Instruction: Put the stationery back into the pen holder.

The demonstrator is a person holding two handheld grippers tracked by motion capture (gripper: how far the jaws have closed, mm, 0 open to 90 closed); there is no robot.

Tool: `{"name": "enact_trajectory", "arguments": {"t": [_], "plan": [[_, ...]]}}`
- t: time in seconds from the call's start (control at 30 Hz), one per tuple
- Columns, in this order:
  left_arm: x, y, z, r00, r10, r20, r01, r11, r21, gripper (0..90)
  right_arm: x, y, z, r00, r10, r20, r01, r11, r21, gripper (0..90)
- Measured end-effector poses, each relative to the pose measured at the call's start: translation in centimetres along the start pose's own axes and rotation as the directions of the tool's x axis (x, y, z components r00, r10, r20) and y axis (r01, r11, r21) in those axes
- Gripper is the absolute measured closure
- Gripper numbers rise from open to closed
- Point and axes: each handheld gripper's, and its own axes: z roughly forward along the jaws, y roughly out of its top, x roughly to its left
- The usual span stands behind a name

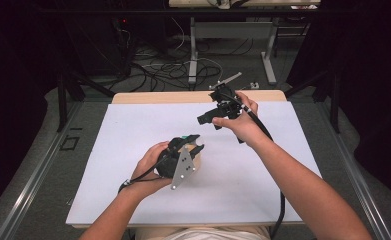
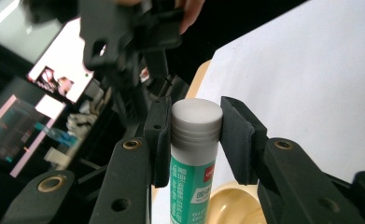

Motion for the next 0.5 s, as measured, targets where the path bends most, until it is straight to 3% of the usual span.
{"name": "enact_trajectory", "arguments": {"t": [0.13, 0.23, 0.33, 0.43, 0.5], "plan": [[0.9, -0.9, -0.1, 0.9929, -0.118, 0.014, 0.118, 0.9930, -0.001, 65.7, -0.2, 0.0, -0.2, 0.9999, 0.004, 0.011, -0.004, 1.000, -0.011, 0.0], [1.4, -1.6, 0.0, 0.9746, -0.222, 0.031, 0.222, 0.9749, -0.013, 65.7, -0.3, 0.0, -0.3, 0.9999, 0.008, 0.013, -0.008, 1.000, -0.011, 0.0], [1.8, -2.3, 0.2, 0.9531, -0.299, 0.046, 0.300, 0.9539, -0.010, 65.7, -0.5, 0.0, -0.3, 0.9999, 0.005, 0.016, -0.004, 1.000, -0.009, 0.0], [2.0, -3.1, 0.4, 0.9215, -0.383, 0.063, 0.384, 0.9233, -0.002, 65.7, -0.6, 0.0, -0.3, 0.9997, 0.011, 0.019, -0.011, 1.000, -0.012, 0.0], [2.1, -3.7, 0.7, 0.8941, -0.442, 0.074, 0.443, 0.8967, 0.003, 65.7, -0.7, 0.0, -0.3, 0.9997, 0.011, 0.021, -0.011, 1.000, -0.012, 0.0]]}}
